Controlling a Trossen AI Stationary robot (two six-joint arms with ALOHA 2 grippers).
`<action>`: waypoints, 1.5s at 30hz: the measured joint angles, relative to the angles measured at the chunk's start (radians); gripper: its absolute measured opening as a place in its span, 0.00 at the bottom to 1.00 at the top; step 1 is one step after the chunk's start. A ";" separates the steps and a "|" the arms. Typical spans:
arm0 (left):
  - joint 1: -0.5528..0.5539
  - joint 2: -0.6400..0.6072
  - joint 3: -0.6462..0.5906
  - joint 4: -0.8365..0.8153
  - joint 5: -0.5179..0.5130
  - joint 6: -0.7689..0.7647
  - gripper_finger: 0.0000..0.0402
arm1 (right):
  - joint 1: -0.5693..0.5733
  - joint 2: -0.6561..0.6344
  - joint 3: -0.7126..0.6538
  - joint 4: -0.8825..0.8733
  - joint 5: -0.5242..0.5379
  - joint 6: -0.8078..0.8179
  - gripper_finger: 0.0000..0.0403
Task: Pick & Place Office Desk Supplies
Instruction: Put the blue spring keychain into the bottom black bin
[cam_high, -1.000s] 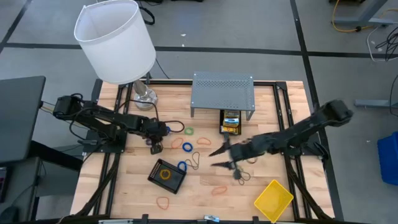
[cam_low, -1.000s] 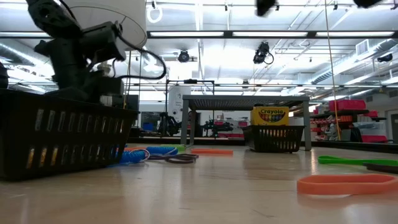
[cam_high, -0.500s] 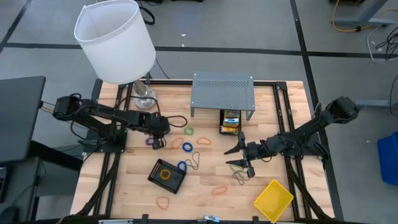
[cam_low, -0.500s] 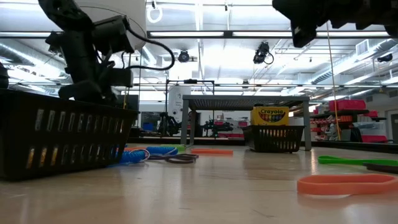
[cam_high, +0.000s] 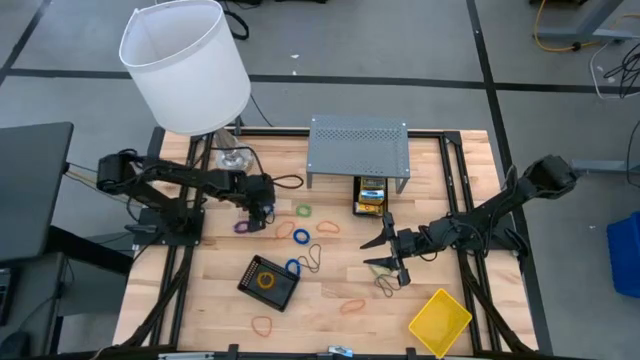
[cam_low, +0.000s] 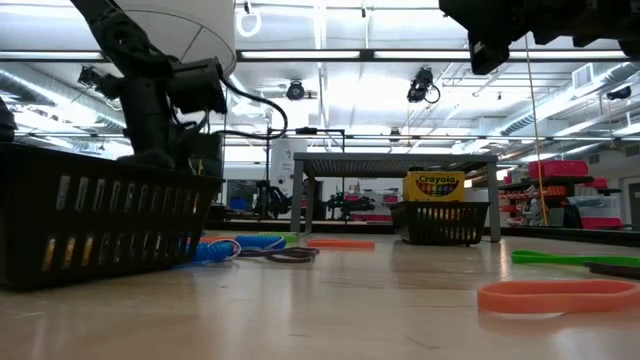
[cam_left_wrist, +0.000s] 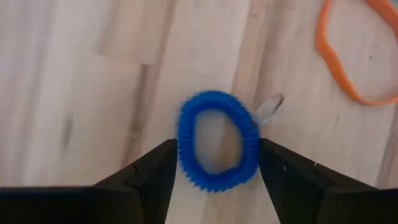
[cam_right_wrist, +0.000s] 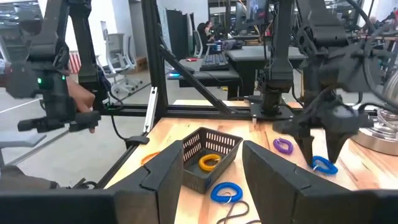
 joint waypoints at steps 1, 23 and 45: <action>0.000 0.021 0.001 0.009 -0.001 0.001 0.55 | 0.000 0.000 0.000 0.000 0.000 0.000 0.43; -0.234 -0.208 0.177 -0.178 -0.134 -0.189 0.06 | 0.000 0.000 0.001 0.001 0.001 0.009 0.43; -0.771 -0.021 0.196 -0.025 0.052 -0.467 0.12 | -0.001 0.001 0.001 -0.017 0.014 0.009 0.43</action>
